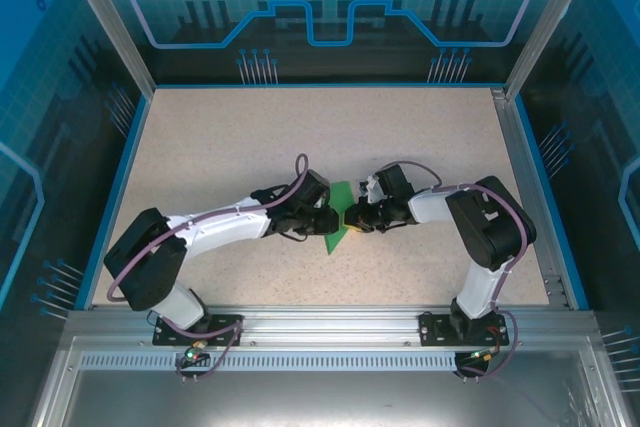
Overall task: Fold a paper plane with a square sheet of paper (pick it up from the middle)
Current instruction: Third fold the triangle at the center of the table.
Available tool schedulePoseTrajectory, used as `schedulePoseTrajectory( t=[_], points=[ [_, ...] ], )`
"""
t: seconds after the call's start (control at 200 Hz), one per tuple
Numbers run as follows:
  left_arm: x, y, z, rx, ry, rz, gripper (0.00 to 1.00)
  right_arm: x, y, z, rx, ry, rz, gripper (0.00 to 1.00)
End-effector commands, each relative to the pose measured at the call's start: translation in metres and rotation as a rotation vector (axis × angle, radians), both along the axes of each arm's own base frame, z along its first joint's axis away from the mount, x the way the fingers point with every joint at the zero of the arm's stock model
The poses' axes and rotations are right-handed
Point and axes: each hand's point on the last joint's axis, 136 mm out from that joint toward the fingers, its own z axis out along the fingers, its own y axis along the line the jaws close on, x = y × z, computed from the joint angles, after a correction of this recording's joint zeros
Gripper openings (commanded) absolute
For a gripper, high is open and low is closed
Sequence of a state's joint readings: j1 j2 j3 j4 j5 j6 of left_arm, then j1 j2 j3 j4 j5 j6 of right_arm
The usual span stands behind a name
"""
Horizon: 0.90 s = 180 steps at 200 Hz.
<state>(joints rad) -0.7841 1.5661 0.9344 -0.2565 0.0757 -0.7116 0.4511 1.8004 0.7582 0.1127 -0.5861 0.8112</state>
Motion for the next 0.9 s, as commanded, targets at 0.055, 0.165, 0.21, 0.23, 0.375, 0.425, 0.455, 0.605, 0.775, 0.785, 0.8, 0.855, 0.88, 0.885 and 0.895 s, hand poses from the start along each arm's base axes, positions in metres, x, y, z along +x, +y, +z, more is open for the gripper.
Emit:
schedulePoseTrajectory(
  t=[0.055, 0.165, 0.21, 0.23, 0.375, 0.425, 0.455, 0.605, 0.775, 0.785, 0.8, 0.855, 0.88, 0.885, 0.895],
  points=[
    [-0.011, -0.028, -0.012, -0.139, 0.101, -0.012, 0.25, -0.011, -0.009, -0.023, -0.064, 0.064, -0.018, 0.13],
    [-0.012, -0.027, -0.030, -0.105, 0.128, -0.001, 0.23, -0.010, -0.009, -0.023, -0.062, 0.063, -0.019, 0.13],
    [-0.011, -0.023, -0.037, -0.082, 0.130, 0.011, 0.23, -0.011, -0.009, -0.023, -0.061, 0.064, -0.018, 0.13],
    [-0.011, -0.021, -0.040, -0.074, 0.132, 0.014, 0.23, -0.011, -0.009, -0.023, -0.060, 0.064, -0.019, 0.13],
    [-0.015, -0.009, -0.066, 0.015, 0.169, 0.031, 0.20, -0.010, -0.008, -0.020, -0.055, 0.062, -0.018, 0.13],
    [-0.017, -0.002, -0.076, 0.053, 0.184, 0.047, 0.19, -0.009, -0.007, -0.017, -0.049, 0.056, -0.017, 0.13],
    [-0.019, 0.002, -0.081, 0.067, 0.191, 0.053, 0.19, -0.008, -0.007, -0.016, -0.046, 0.053, -0.018, 0.13],
    [-0.027, 0.013, -0.095, 0.108, 0.213, 0.061, 0.17, -0.001, 0.000, 0.006, -0.005, 0.011, -0.006, 0.14],
    [-0.031, 0.016, -0.098, 0.109, 0.217, 0.058, 0.16, 0.002, 0.011, 0.034, 0.034, -0.064, 0.037, 0.14],
    [-0.031, 0.016, -0.098, 0.109, 0.217, 0.056, 0.16, 0.002, 0.012, 0.036, 0.036, -0.067, 0.039, 0.15],
    [-0.031, 0.017, -0.099, 0.111, 0.217, 0.056, 0.16, 0.002, 0.013, 0.037, 0.037, -0.069, 0.041, 0.14],
    [-0.032, 0.016, -0.099, 0.108, 0.217, 0.051, 0.16, 0.002, 0.016, 0.038, 0.042, -0.074, 0.050, 0.14],
    [-0.032, 0.016, -0.099, 0.110, 0.219, 0.050, 0.16, 0.001, 0.017, 0.038, 0.041, -0.074, 0.053, 0.13],
    [-0.032, 0.016, -0.099, 0.109, 0.219, 0.050, 0.16, 0.001, 0.017, 0.038, 0.041, -0.073, 0.052, 0.13],
    [-0.032, 0.016, -0.099, 0.110, 0.219, 0.049, 0.16, 0.002, 0.017, 0.037, 0.038, -0.071, 0.050, 0.13]
  ],
)
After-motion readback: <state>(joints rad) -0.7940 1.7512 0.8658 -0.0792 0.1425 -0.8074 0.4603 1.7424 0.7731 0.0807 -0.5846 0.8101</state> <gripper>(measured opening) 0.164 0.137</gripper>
